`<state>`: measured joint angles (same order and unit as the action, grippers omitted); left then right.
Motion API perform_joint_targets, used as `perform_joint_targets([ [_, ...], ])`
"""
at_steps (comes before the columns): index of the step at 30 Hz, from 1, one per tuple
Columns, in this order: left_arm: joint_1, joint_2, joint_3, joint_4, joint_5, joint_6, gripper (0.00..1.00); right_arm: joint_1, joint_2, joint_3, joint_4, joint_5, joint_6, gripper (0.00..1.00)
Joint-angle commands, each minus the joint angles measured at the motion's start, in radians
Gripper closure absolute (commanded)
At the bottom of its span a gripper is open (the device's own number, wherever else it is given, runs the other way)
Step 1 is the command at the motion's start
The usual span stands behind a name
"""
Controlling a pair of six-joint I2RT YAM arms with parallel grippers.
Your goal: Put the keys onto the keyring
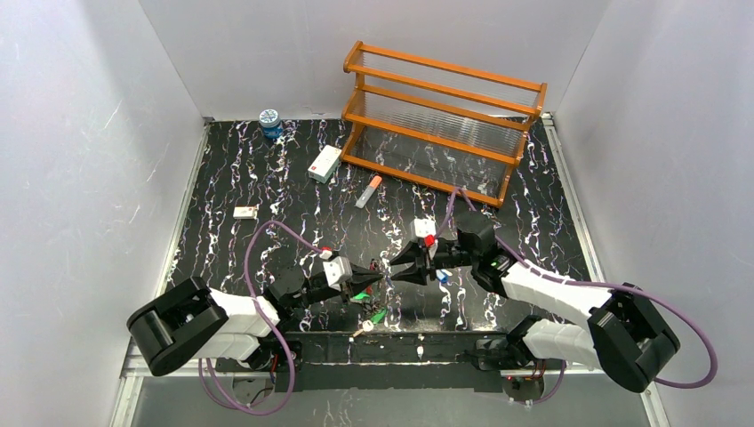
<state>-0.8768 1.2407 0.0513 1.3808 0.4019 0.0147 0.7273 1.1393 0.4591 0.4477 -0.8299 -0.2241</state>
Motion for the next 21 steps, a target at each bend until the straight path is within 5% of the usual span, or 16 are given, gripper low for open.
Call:
perform_joint_targets([
  [1, -0.003, 0.012, -0.004, 0.096, 0.033, -0.008, 1.00, -0.004, 0.029, 0.011, 0.107, -0.096, 0.026, 0.53],
  [12, -0.003, 0.015, -0.007, 0.101, 0.031, -0.008, 1.00, -0.003, 0.139, 0.039, 0.195, -0.141, 0.080, 0.55],
  [21, -0.003, 0.033, -0.009, 0.101, 0.029, -0.007, 1.00, -0.004, 0.166, 0.049, 0.225, -0.150, 0.105, 0.84],
])
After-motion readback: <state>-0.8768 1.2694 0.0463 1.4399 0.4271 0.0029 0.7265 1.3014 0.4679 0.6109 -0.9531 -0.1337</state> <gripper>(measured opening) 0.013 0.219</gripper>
